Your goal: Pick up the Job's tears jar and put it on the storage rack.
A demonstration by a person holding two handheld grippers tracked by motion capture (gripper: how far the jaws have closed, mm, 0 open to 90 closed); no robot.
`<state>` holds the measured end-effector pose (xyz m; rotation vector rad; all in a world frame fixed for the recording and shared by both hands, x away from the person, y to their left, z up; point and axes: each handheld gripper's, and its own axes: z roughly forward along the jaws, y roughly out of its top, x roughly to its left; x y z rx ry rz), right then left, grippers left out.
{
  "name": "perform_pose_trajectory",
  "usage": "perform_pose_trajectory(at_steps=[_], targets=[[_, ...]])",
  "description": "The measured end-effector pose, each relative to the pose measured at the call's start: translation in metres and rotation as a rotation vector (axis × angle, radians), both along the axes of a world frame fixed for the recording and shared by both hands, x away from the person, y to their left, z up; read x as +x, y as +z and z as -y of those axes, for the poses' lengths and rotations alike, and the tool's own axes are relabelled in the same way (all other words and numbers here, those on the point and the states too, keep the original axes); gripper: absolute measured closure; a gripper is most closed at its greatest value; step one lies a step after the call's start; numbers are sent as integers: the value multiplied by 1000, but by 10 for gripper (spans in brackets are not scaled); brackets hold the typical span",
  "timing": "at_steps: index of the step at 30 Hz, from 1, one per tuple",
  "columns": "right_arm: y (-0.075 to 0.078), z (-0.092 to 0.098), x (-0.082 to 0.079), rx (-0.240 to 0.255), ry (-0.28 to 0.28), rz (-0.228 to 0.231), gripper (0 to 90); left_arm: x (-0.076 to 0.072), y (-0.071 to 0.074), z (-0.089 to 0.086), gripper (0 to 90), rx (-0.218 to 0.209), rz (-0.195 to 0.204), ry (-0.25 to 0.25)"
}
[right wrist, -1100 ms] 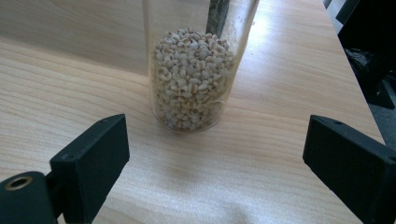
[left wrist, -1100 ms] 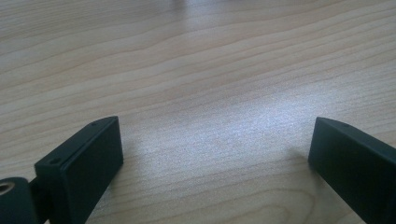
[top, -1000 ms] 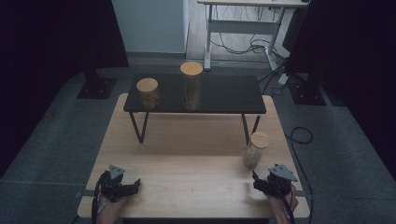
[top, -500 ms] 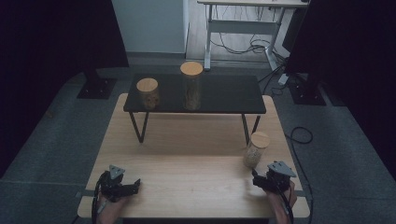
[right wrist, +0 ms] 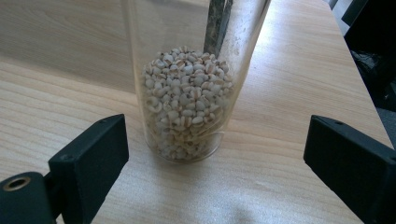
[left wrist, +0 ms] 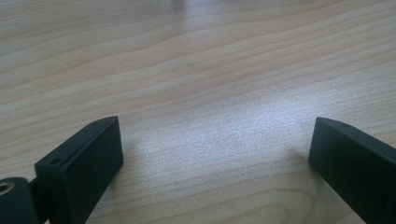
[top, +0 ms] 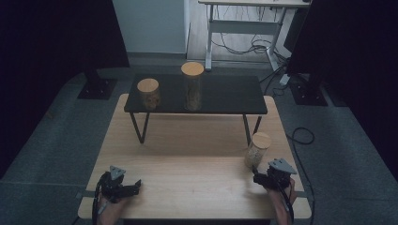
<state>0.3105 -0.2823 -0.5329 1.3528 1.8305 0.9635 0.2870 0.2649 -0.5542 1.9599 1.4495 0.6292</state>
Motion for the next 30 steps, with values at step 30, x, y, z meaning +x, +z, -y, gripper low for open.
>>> perform_pose_trajectory(at_steps=[30], targets=[[1, -1, 19, 12, 22, 19, 77, 0, 0, 0, 26, 0, 0, 0]])
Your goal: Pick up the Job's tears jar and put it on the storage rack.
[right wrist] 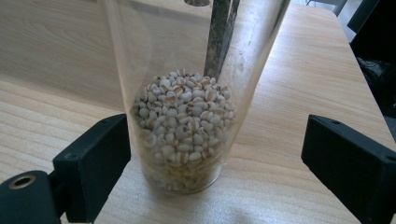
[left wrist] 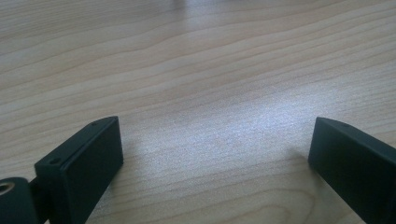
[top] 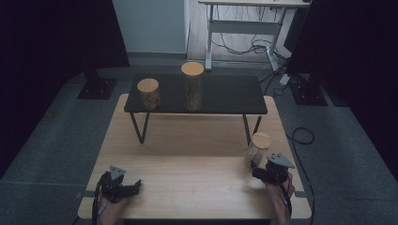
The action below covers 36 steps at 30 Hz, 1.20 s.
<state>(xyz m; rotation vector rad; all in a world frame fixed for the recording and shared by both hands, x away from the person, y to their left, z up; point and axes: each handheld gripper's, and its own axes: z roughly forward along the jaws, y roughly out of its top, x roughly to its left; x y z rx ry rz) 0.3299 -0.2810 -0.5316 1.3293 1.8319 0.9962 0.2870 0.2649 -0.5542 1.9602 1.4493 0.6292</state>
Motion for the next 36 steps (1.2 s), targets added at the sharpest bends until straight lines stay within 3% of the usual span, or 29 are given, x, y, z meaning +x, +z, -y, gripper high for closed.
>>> perform_pose_trajectory(at_steps=[14, 36], targets=[[1, -5, 9, 2, 25, 5, 89, 0, 0, 0, 26, 0, 0, 0], [-1, -9, 23, 52, 55, -12, 162, 0, 0, 0, 26, 0, 0, 0]])
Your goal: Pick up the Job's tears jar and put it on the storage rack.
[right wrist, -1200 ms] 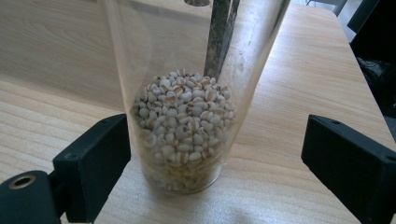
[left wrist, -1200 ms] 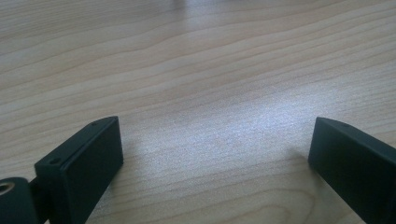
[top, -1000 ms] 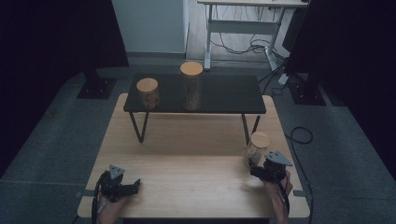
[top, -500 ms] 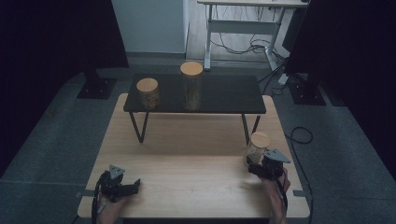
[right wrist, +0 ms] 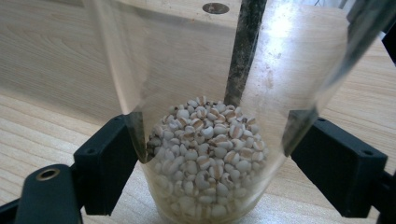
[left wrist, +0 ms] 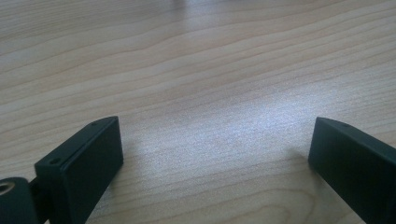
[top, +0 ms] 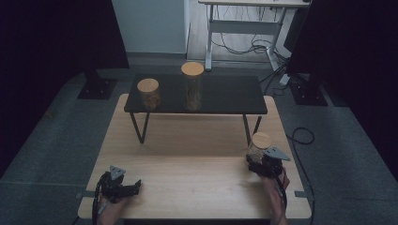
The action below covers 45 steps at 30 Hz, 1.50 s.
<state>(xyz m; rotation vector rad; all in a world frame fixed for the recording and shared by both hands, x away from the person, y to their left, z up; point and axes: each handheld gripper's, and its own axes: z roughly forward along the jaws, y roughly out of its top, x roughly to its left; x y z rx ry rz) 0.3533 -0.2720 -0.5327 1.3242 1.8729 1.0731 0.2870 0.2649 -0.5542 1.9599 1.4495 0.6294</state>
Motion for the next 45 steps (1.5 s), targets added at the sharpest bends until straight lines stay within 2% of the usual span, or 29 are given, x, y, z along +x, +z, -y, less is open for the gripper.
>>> perform_pose_trajectory(at_steps=[8, 13, 23, 32, 45], targets=[[0, 0, 4, 28, 16, -9, 206, 0, 0, 0, 26, 0, 0, 0], [2, -1, 4, 23, 29, 8, 237, 0, 0, 0, 26, 0, 0, 0], [3, -2, 4, 30, 14, 9, 247, 0, 0, 0, 26, 0, 0, 0], [6, -4, 3, 25, -1, -11, 248, 0, 0, 0, 26, 0, 0, 0], [18, -8, 0, 20, 2, 6, 248, 0, 0, 0, 26, 0, 0, 0]])
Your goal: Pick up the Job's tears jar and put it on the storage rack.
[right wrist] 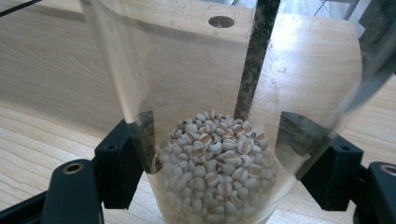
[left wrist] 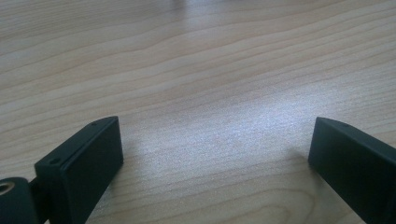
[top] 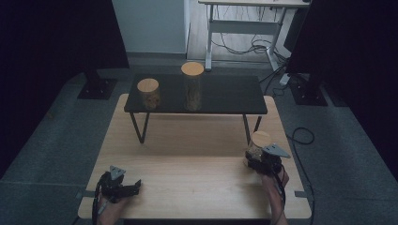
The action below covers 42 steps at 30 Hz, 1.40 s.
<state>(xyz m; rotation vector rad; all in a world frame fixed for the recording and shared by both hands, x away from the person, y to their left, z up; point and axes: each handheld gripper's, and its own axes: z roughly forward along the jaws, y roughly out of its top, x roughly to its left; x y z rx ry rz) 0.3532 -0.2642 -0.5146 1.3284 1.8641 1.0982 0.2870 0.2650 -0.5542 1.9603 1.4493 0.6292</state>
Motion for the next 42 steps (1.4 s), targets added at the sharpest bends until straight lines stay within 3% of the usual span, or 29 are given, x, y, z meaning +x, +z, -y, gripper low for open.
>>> perform_pose_trajectory(at_steps=[42], targets=[[34, -13, 2, -20, 33, 6, 248, 0, 0, 0, 26, 0, 0, 0]])
